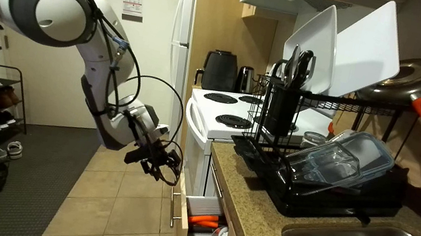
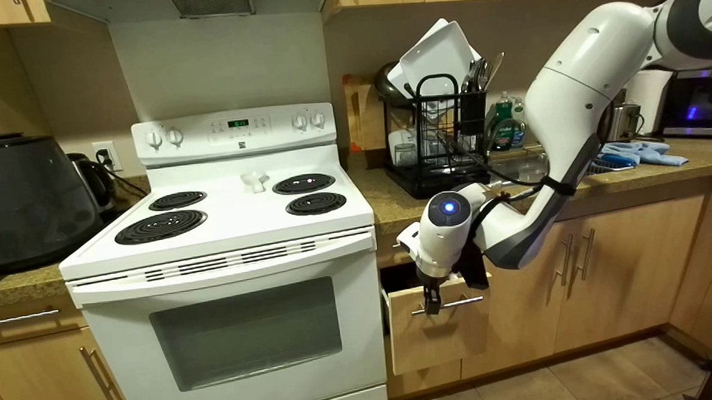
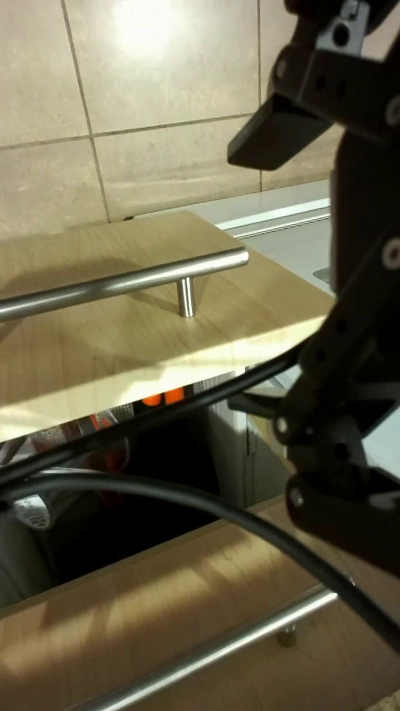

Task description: Open the second kitchen cabinet drawer to the right

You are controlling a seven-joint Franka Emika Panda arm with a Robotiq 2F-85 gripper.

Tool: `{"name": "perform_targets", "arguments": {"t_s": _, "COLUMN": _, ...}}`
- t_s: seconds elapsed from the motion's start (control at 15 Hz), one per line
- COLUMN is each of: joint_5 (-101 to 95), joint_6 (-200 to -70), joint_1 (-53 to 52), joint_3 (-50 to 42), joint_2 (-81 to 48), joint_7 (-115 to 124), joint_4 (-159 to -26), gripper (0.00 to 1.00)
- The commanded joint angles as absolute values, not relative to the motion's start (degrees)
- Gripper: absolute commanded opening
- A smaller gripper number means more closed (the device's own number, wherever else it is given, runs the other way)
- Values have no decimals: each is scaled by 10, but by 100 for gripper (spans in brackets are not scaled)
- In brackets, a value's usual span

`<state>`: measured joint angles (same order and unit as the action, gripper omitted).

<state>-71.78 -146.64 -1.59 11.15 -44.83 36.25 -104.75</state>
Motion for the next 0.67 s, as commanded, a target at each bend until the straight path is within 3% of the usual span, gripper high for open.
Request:
{"name": "perform_targets", "arguments": {"t_s": 0.0, "joint_5": -625, "joint_6": -1483, "joint_1": -21, "joint_3": 92, "joint_2": -439, "joint_7": 264, "joint_4": -1040, "gripper": 100}}
{"name": "perform_targets", "arguments": {"t_s": 0.6, "joint_5": -511, "joint_6": -1486, "joint_1": -21, "joint_3": 63, "joint_2": -464, "joint_7": -5, "joint_4": -998, "gripper": 100}}
